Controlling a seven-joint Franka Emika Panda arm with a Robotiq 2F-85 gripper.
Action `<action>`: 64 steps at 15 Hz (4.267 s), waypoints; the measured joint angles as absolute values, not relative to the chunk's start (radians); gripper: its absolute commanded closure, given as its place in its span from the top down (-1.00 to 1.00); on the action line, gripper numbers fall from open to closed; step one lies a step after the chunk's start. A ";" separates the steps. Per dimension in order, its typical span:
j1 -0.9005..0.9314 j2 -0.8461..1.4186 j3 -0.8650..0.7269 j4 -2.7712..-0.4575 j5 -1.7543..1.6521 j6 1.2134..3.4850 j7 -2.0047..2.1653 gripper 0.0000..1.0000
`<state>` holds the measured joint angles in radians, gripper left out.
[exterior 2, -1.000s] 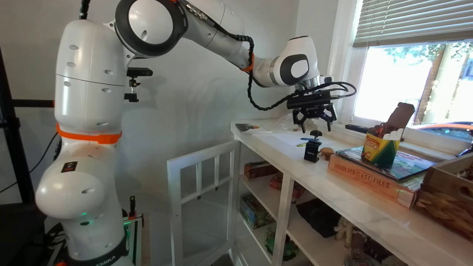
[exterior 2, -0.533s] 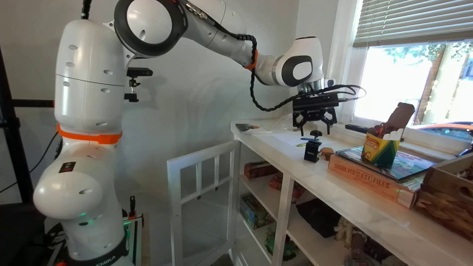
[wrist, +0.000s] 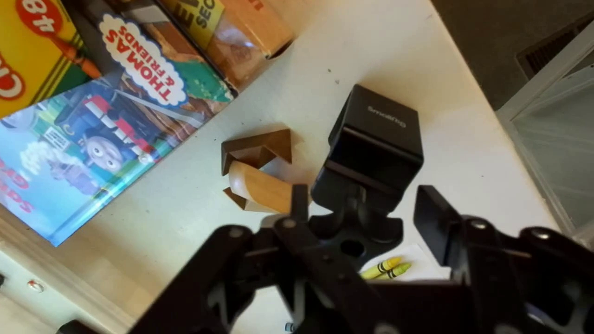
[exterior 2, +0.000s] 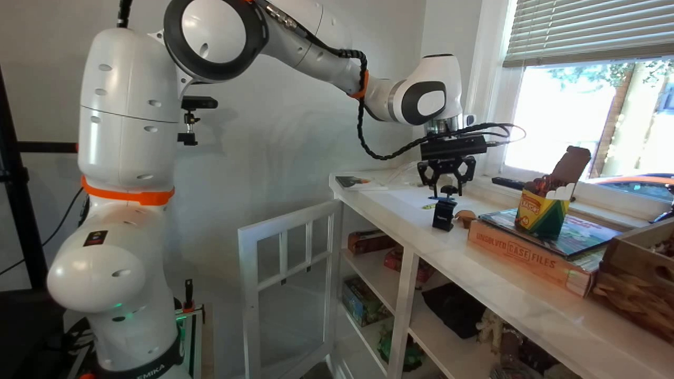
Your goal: Turn the black object to the right continuously
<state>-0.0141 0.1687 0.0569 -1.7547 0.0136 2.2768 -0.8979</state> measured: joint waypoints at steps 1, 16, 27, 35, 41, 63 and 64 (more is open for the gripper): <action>-0.014 0.169 0.057 -1.755 0.021 2.277 -0.908 -0.53; 0.010 0.172 0.054 -1.754 -0.080 2.278 -0.567 -0.74; 0.017 0.180 0.052 -1.734 -0.107 2.247 -0.210 -0.74; 0.022 0.224 0.051 -1.659 -0.109 2.175 -0.093 -0.74; 0.044 0.271 0.049 -1.582 -0.115 2.086 -0.034 0.57; 0.058 0.251 0.070 -1.610 -0.271 2.158 -0.723 1.00; 0.059 0.251 0.070 -1.611 -0.297 2.158 -0.755 1.00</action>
